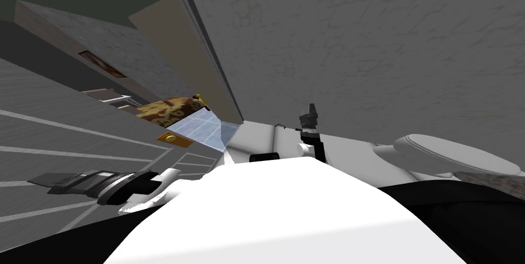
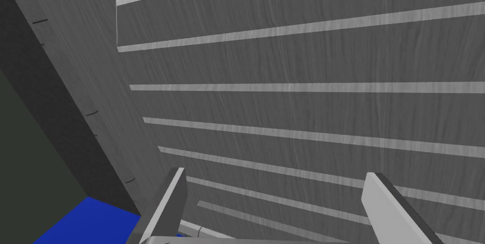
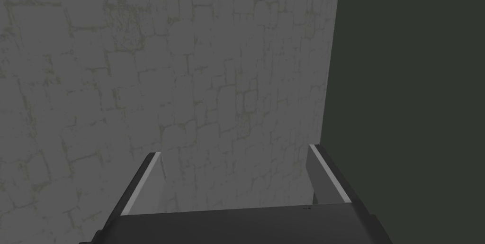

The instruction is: Push the door open

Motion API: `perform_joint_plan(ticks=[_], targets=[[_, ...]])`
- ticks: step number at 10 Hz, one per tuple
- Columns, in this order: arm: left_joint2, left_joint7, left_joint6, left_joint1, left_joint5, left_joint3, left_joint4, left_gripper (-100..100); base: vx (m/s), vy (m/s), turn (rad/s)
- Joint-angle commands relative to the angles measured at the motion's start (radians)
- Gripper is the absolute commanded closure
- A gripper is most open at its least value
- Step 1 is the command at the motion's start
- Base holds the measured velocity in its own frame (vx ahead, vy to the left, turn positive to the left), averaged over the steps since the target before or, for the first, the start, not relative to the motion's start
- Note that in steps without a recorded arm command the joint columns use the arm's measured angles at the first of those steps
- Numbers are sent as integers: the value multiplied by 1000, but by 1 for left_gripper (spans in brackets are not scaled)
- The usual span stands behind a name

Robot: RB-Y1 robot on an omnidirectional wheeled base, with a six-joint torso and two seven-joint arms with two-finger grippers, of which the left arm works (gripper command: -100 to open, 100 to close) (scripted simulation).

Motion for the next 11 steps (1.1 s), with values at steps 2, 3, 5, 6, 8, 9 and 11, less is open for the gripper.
perform_joint_plan(ticks=[2, 3, 5, 6, 8, 9, 11], targets=[[0, 7, 5, -24, -12, 72, 41, -100, 0, 71, -222], [-1, 8, 7, -34, -17, 97, 54, -100, -1, 67, -204], [-4, 10, 12, -54, -26, 147, 81, -100, -8, 75, -194], [-5, 11, 14, -65, -31, 172, 94, -100, -13, 67, -214], [-8, 13, 19, -83, -40, 218, 118, -100, -3, 62, -208], [-9, 14, 21, -92, -44, 239, 130, -100, -5, 52, -170], [-12, 16, 25, -109, -53, 283, 153, -100, -12, 56, -195]])
